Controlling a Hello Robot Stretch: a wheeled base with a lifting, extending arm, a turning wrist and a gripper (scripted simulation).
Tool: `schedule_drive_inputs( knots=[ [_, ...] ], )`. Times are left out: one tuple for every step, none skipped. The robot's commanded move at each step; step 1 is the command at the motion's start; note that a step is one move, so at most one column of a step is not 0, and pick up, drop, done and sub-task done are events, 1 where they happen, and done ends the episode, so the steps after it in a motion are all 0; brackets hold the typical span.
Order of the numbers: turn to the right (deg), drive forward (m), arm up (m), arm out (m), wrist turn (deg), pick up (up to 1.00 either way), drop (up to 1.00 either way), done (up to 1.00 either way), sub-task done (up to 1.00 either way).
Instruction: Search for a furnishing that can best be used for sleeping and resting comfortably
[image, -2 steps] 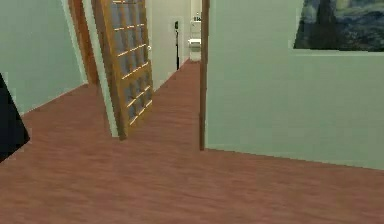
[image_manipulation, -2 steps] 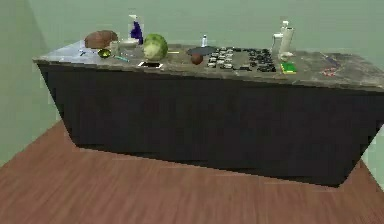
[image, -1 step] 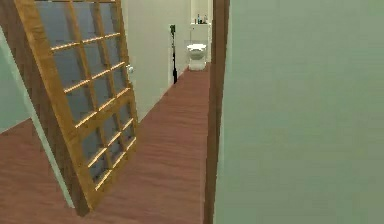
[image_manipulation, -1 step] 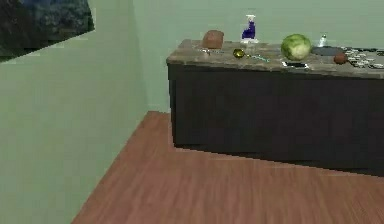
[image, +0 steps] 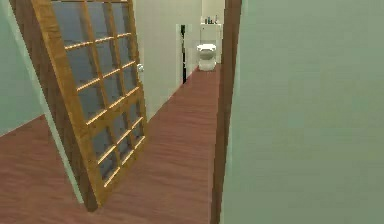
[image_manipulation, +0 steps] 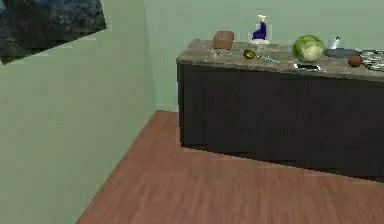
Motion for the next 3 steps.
schedule_drive_inputs(
  knots=[
    [-9.0, 0.00, 0.00, 0.00, 0.0, 0.00, 0.00, 0.00, 0.00],
    [0.0, 0.55, 0.00, 0.00, 0.0, 0.00, 0.00, 0.00, 0.00],
    [-3.0, 0.00, 0.00, 0.00, 0.0, 0.00, 0.00, 0.00, 0.00]
  ],
)
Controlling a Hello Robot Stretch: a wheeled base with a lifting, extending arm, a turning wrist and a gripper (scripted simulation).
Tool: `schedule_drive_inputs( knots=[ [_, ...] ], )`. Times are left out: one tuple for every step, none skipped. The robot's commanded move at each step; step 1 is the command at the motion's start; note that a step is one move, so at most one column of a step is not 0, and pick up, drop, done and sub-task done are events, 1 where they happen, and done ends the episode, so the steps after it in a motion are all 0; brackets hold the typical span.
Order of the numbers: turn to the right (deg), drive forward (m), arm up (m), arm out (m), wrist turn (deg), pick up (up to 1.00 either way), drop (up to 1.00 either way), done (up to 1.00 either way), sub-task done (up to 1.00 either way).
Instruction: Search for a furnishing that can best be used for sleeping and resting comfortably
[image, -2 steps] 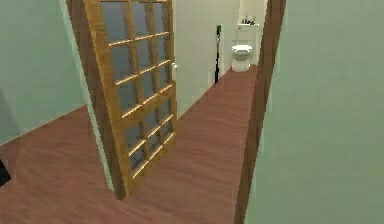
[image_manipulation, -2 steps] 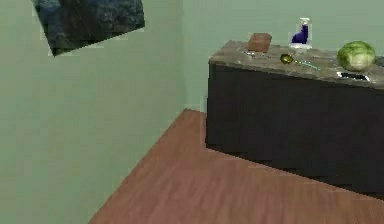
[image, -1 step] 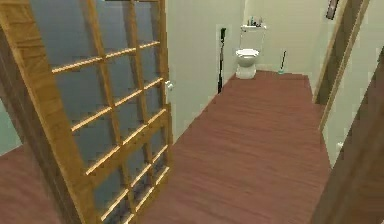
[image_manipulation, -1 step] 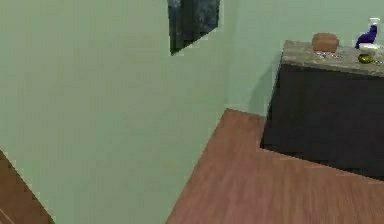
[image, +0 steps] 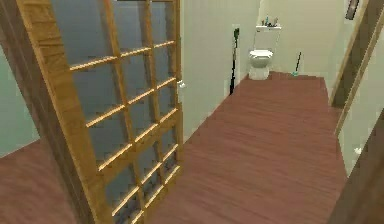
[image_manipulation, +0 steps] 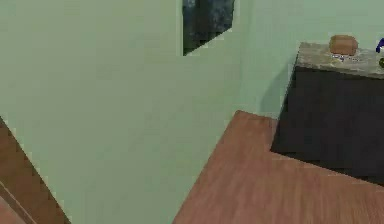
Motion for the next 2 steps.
schedule_drive_inputs(
  knots=[
    [0.0, 0.75, 0.00, 0.00, 0.0, 0.00, 0.00, 0.00, 0.00],
    [45.0, 0.00, 0.00, 0.00, 0.0, 0.00, 0.00, 0.00, 0.00]
  ],
)
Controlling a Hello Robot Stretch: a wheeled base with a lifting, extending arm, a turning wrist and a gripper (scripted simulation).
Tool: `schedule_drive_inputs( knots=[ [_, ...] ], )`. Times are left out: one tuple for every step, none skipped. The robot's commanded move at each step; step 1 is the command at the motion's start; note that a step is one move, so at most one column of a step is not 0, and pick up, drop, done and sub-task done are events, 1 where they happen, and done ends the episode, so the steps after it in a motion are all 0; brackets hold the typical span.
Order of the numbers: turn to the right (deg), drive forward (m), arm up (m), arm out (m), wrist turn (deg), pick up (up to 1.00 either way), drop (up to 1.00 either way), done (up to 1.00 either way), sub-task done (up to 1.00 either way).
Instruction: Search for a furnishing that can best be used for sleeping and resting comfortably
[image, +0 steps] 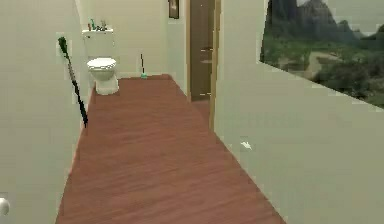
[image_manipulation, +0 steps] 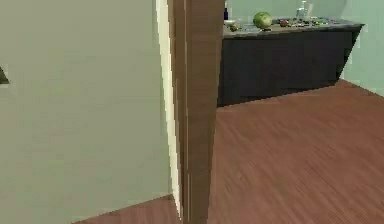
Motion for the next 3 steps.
schedule_drive_inputs(
  knots=[
    [45.0, 0.00, 0.00, 0.00, 0.0, 0.00, 0.00, 0.00, 0.00],
    [21.0, 0.00, 0.00, 0.00, 0.0, 0.00, 0.00, 0.00, 0.00],
    [0.0, 0.20, 0.00, 0.00, 0.0, 0.00, 0.00, 0.00, 0.00]
  ],
)
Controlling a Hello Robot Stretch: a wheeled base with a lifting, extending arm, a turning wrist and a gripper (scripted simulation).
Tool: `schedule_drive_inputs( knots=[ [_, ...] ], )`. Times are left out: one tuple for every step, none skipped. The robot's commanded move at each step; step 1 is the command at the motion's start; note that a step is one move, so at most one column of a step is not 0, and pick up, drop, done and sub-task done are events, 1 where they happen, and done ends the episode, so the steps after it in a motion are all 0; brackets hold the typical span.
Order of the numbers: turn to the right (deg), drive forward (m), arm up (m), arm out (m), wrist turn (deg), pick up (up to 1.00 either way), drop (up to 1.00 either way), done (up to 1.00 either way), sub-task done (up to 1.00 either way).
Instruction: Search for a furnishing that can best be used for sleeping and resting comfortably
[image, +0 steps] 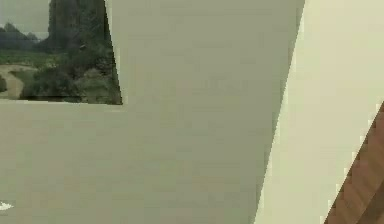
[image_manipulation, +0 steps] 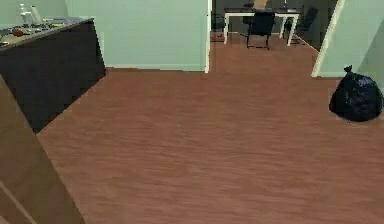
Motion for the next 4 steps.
schedule_drive_inputs(
  knots=[
    [-45.0, 0.00, 0.00, 0.00, 0.0, 0.00, 0.00, 0.00, 0.00],
    [-45.0, 0.00, 0.00, 0.00, 0.0, 0.00, 0.00, 0.00, 0.00],
    [-12.0, 0.00, 0.00, 0.00, 0.0, 0.00, 0.00, 0.00, 0.00],
    [0.0, 0.10, 0.00, 0.00, 0.0, 0.00, 0.00, 0.00, 0.00]
  ],
)
